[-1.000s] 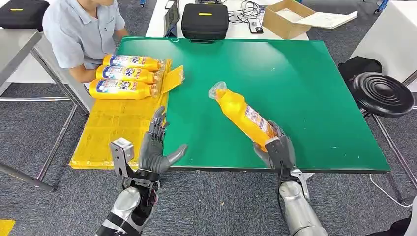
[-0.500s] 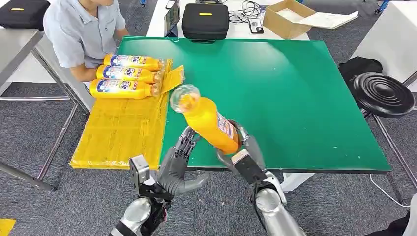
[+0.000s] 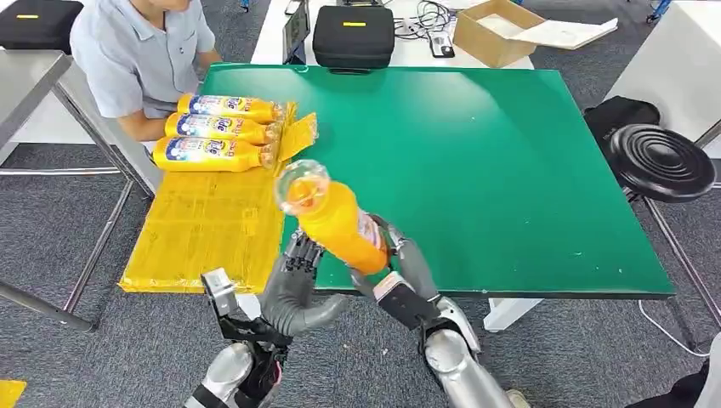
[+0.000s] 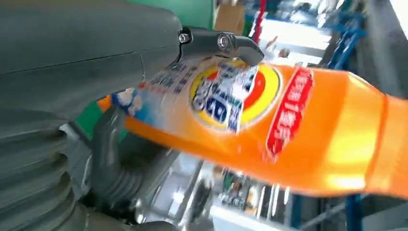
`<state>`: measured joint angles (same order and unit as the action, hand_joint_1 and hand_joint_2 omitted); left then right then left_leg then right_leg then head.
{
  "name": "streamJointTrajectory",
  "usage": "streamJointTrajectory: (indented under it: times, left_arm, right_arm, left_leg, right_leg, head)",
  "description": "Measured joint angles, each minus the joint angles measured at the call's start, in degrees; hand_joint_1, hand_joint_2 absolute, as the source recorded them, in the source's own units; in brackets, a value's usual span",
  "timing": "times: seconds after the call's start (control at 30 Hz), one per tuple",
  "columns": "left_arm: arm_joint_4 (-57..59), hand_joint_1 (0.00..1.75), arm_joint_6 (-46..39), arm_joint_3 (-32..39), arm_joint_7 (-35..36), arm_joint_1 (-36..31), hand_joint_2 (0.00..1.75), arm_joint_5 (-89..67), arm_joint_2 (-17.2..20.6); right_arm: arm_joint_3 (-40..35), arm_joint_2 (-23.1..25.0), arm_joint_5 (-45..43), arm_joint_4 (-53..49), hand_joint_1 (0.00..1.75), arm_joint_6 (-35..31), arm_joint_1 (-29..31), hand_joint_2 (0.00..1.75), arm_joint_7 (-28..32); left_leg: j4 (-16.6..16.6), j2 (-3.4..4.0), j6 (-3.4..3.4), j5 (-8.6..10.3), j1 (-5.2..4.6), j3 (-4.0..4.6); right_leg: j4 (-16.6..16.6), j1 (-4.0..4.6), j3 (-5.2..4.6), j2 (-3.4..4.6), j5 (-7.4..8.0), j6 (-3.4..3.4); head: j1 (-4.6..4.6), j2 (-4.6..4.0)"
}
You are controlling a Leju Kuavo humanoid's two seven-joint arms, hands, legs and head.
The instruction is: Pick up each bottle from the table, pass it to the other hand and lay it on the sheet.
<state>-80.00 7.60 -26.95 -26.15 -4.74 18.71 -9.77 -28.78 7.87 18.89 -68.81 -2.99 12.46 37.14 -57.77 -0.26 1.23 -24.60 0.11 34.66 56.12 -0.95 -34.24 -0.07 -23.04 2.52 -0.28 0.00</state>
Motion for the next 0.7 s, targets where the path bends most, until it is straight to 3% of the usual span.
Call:
streamJointTrajectory:
  times: [0.37, 0.7]
  left_arm:
    - [-6.34, 0.0, -18.66, 0.17, -2.86, 1.5, 1.75, -8.59, -1.25]
    - [-6.21, 0.02, -23.05, -0.68, -4.1, 1.15, 1.75, -11.21, -1.66]
  right_arm:
    - [-6.8, 0.31, -0.98, -0.92, 1.75, -0.02, -1.58, 1.75, 1.33]
    - [-8.35, 0.26, -0.7, -1.81, 1.75, -1.81, -1.56, 1.75, -0.68]
  left_leg:
    - [0.0, -0.04, 0.0, 0.0, -0.02, 0.01]
    - [0.0, 0.0, 0.0, 0.0, -0.01, -0.01]
  right_leg:
    - [-0.02, -0.02, -0.01, -0.01, -0.01, 0.0]
    - [-0.01, -0.01, -0.02, 0.0, 0.0, 0.0]
  head:
    - [0.0, 0.0]
    - [0.0, 0.0]
